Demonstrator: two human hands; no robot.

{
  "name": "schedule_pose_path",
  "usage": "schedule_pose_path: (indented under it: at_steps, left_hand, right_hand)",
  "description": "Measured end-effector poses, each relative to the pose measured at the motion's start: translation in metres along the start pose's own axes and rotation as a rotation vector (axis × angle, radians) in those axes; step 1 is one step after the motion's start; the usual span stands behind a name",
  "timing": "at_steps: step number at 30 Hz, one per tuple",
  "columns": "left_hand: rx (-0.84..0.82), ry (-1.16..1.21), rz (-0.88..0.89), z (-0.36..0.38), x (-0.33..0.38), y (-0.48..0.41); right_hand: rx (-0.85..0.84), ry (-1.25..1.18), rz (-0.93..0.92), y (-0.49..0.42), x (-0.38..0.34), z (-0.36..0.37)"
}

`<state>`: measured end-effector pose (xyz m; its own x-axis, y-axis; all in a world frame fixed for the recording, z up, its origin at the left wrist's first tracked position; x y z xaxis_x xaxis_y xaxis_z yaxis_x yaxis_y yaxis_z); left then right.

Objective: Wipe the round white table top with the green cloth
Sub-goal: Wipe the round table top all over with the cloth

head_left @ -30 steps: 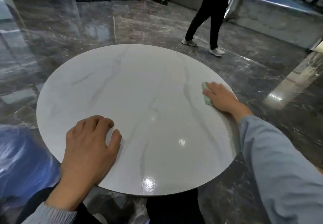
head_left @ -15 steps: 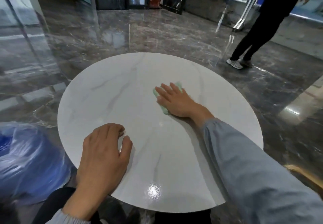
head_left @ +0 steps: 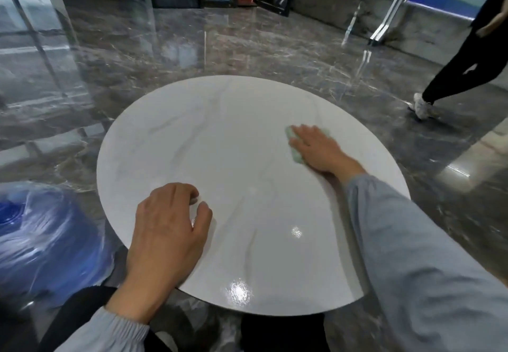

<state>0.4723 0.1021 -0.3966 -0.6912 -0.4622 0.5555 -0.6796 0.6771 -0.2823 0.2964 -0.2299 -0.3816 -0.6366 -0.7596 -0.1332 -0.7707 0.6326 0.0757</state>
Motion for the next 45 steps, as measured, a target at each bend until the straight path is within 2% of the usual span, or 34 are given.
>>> schedule_pose_path:
  at_steps: [3,4,6,9,14,16,18,23,27,30,33,38,41,45]
  left_hand:
    - [0.010,-0.012,0.008,-0.001,0.002,-0.001]
    - [0.011,-0.019,0.012,-0.001,0.002,-0.002]
    - [0.010,-0.031,0.017,0.000,0.001,-0.002]
    - [0.008,-0.038,0.025,0.000,0.001,-0.002]
    - [0.021,-0.013,0.011,0.000,0.000,0.000]
    - [0.027,0.021,0.011,0.000,0.001,0.001]
    - [0.022,0.064,-0.009,0.000,0.001,0.001]
    - [0.050,0.209,-0.073,-0.006,0.000,0.006]
    - [0.136,0.362,-0.126,-0.013,-0.002,0.007]
    - [0.196,0.506,-0.149,-0.022,-0.006,0.009]
    - [0.204,0.674,-0.223,-0.029,-0.010,0.010]
    - [0.242,0.876,-0.274,-0.029,-0.015,0.009]
    - [0.247,0.952,-0.287,-0.027,-0.017,0.010]
    - [0.266,1.043,-0.317,-0.028,-0.020,0.011]
  right_hand:
    - [0.016,-0.030,0.281,0.019,0.093,-0.005]
    - [0.024,-0.021,0.319,0.020,0.126,-0.002]
    - [0.046,0.011,0.336,0.023,0.167,0.004]
    - [0.044,-0.032,0.421,0.030,0.166,-0.004]
    - [-0.058,0.043,0.371,-0.014,0.215,0.011]
    - [-0.085,0.034,0.291,-0.030,0.186,0.009]
    - [-0.098,0.055,0.187,-0.040,0.123,0.004]
    - [-0.093,0.131,-0.249,-0.055,-0.055,0.006]
    - [-0.125,0.000,-0.520,-0.006,-0.186,0.022]
    - [-0.172,0.061,-0.732,0.054,-0.231,0.037]
    - [-0.209,0.052,-0.772,0.119,-0.237,0.038]
    - [-0.297,0.060,-0.698,0.190,-0.210,0.035]
    - [-0.285,0.045,-0.651,0.188,-0.210,0.034]
    - [-0.198,0.005,-0.569,0.131,-0.234,0.038]
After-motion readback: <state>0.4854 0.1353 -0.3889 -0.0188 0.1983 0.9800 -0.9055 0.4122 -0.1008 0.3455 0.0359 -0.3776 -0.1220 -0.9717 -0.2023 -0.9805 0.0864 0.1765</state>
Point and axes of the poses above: each hand's wrist, its own y-axis away from the middle knuckle, its own z-axis out of the palm, x = y × z, the point moved 3 cm from there along -y, towards the middle knuckle, and after that the axes turned 13 degrees about -z, right-handed, at the moved point
